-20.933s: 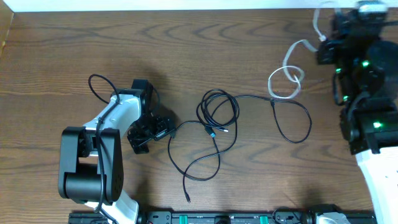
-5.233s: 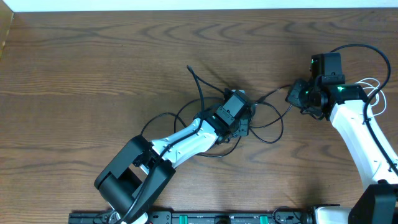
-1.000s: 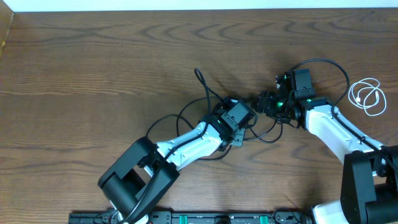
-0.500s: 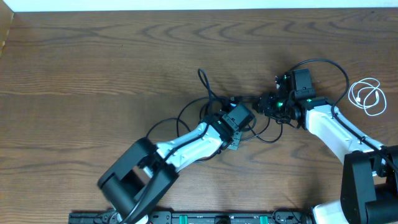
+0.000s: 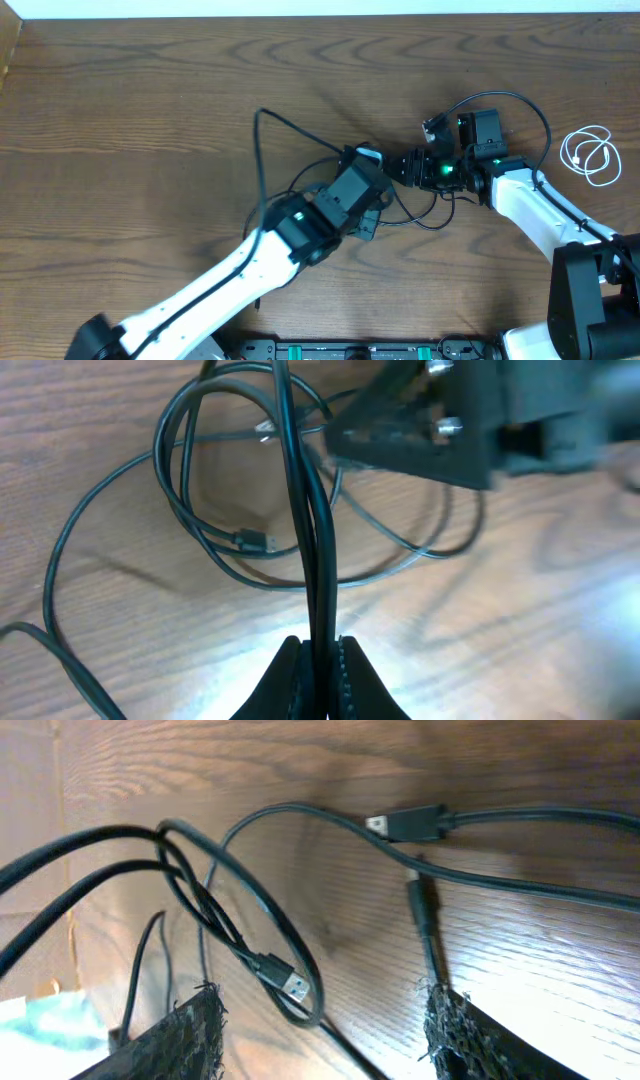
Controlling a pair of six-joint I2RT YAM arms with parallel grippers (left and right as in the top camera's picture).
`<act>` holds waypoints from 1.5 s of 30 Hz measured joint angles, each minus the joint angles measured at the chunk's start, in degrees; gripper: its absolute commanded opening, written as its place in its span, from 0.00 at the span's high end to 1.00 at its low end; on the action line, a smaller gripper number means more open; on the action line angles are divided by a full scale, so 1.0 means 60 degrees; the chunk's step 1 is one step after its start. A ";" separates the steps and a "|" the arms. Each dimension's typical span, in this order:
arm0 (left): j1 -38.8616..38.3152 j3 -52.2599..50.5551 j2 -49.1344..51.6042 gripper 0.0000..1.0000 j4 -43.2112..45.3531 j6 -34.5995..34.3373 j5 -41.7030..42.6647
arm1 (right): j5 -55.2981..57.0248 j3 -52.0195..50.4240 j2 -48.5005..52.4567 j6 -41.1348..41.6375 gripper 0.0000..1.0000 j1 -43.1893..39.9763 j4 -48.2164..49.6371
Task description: Untangle cables
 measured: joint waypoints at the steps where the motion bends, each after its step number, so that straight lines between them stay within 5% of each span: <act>1: 0.0000 0.0000 -0.0182 0.93 -0.0055 0.0011 0.0127 | -0.0058 0.0000 0.0000 -0.0084 0.36 0.0000 0.0025; 7: 0.0000 -0.0004 -0.0951 0.93 -0.0178 0.0022 0.1038 | -0.0244 0.0000 0.0000 -0.0426 0.34 0.0000 0.0062; 9: 0.0000 0.0000 -0.1086 0.93 -0.0193 0.0018 0.1271 | -0.0273 0.0000 0.0000 -0.0474 0.42 0.0000 0.0062; 13: 0.0000 0.0000 -0.1209 0.92 -0.0197 0.0015 0.1512 | -0.0306 0.0000 0.0000 -0.0579 0.87 0.0055 0.0095; 15: 0.0000 0.0000 -0.1228 0.93 -0.0200 0.0015 0.1534 | -0.0291 0.0000 0.0000 -0.0601 0.99 0.0076 0.0084; 24: 0.0000 -0.0004 -0.1468 0.93 -0.0441 0.0015 0.1559 | 0.2069 0.0000 0.0000 -0.0765 0.99 0.0051 -0.0353; 30: 0.0262 -0.0004 -0.3213 0.93 -0.0488 -0.0091 0.1395 | 0.2943 0.0000 0.0000 -0.0765 0.99 0.0033 -0.0412; 45: 0.0922 -0.0047 -0.6652 0.92 -0.3384 -0.1581 -0.1851 | 0.2881 0.0000 0.0000 -0.0754 0.99 0.0080 -0.0433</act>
